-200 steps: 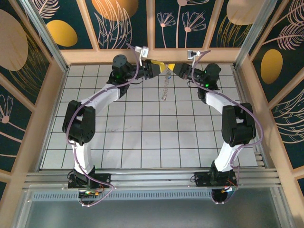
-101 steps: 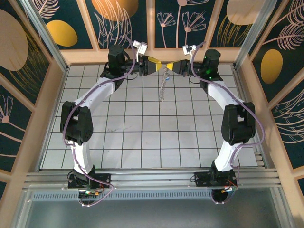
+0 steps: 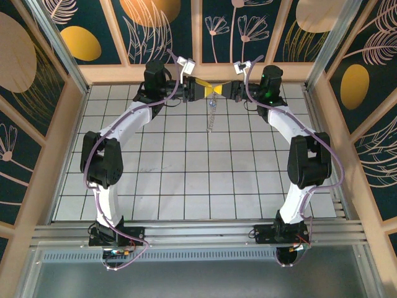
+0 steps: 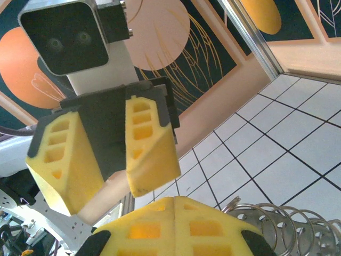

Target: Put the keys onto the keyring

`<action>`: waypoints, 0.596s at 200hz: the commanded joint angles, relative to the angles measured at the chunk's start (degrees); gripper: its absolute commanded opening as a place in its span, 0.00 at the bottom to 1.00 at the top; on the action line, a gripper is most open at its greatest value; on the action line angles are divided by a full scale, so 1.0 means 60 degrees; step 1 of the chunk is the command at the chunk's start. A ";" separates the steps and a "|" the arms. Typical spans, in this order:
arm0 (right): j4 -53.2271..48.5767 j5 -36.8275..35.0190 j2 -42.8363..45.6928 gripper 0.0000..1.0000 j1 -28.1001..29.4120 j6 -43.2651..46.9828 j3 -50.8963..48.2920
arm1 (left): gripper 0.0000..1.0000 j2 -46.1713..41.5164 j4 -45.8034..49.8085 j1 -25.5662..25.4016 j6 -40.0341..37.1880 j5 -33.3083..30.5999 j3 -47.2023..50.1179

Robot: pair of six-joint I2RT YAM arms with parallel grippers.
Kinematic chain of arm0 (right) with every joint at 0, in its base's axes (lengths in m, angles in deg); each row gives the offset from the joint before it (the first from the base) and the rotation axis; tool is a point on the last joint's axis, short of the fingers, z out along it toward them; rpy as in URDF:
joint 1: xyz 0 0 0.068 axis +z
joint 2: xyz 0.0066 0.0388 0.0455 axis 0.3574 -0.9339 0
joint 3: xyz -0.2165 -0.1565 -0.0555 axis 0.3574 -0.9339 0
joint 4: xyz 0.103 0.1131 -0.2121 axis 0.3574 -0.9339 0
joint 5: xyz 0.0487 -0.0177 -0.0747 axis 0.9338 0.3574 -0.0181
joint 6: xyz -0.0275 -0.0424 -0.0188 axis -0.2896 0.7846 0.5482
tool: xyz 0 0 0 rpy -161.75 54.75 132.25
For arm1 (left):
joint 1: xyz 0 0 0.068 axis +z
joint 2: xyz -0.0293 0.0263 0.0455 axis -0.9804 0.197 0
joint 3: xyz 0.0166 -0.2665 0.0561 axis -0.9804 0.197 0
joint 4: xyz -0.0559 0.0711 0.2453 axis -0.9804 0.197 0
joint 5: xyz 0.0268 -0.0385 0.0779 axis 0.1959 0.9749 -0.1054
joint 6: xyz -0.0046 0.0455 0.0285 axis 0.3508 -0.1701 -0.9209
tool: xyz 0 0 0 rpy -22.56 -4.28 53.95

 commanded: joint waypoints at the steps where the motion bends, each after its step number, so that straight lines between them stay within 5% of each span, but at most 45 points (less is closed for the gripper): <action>1: 0.0274 0.0243 0.0195 0.00 0.0075 0.0159 0.0363 | 0.35 0.0205 0.0096 -0.0059 -0.0182 0.0164 -0.0071; 119: 0.0658 0.0209 0.0237 0.00 0.0080 -0.0094 0.0249 | 0.34 0.0493 -0.0437 -0.0099 0.0225 0.0147 0.0081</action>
